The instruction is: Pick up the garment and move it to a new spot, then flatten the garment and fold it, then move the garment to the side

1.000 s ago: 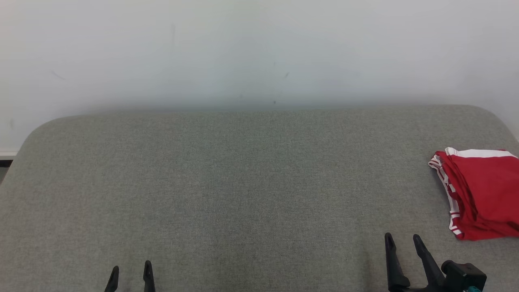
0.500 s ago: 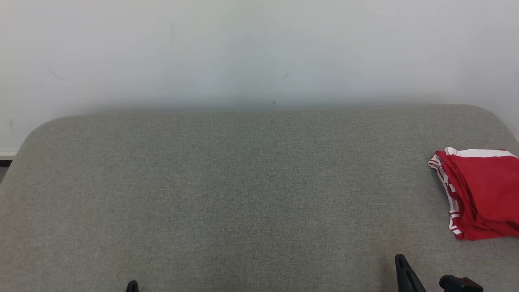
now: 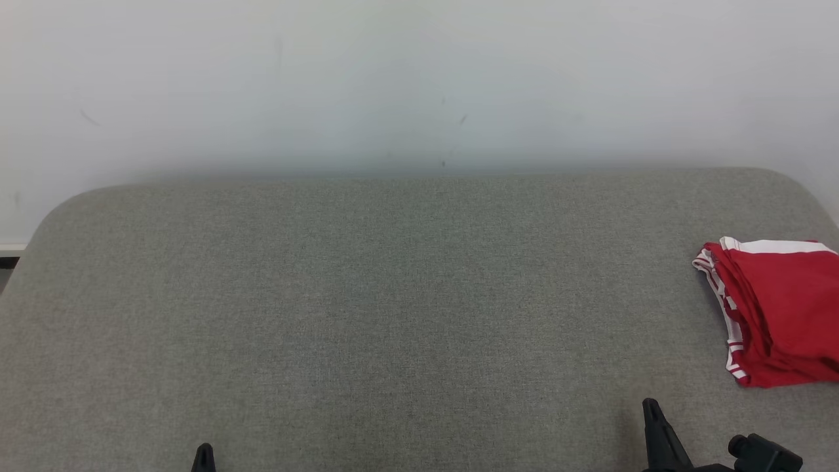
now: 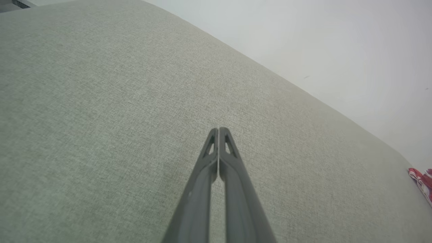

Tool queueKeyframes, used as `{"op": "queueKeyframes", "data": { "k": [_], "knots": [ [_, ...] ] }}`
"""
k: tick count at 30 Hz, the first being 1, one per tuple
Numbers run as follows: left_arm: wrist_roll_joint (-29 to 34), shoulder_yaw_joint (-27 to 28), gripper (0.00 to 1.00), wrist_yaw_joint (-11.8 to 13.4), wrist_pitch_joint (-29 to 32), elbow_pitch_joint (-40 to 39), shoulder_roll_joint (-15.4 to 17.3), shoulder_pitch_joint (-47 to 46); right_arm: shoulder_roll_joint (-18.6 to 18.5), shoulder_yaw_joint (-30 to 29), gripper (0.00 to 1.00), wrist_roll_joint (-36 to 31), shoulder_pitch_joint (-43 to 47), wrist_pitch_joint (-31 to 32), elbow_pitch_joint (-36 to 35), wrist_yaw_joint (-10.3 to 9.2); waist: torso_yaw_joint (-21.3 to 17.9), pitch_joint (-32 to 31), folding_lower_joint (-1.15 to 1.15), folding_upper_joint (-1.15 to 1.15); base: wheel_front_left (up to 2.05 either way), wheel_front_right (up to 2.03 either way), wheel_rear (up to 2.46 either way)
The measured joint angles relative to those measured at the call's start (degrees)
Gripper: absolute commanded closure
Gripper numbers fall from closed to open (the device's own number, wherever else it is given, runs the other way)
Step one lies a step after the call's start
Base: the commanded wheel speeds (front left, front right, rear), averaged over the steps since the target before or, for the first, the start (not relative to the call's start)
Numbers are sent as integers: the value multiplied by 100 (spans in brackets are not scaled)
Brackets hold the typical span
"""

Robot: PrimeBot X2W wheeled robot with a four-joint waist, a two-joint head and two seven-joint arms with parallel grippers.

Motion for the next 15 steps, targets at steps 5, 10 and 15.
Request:
{"op": "queueKeyframes", "data": {
  "k": [5, 10, 15],
  "knots": [
    [-420, 41, 100, -8, 107, -15, 0, -81, 0, -12, 100, 446, -65, 81, -19, 0, 0, 6, 0, 0, 0, 0, 0],
    [-765, 67, 100, -46, 204, -24, 1, -116, 0, -19, 100, 782, -120, 157, -32, 0, 0, 11, 0, 0, 0, 0, 0],
    [-1151, 99, 100, -55, 301, -37, 0, -203, 0, -29, 100, 1182, -175, 223, -47, 0, -1, 17, 0, 0, 0, 0, 0]
  ]
}}
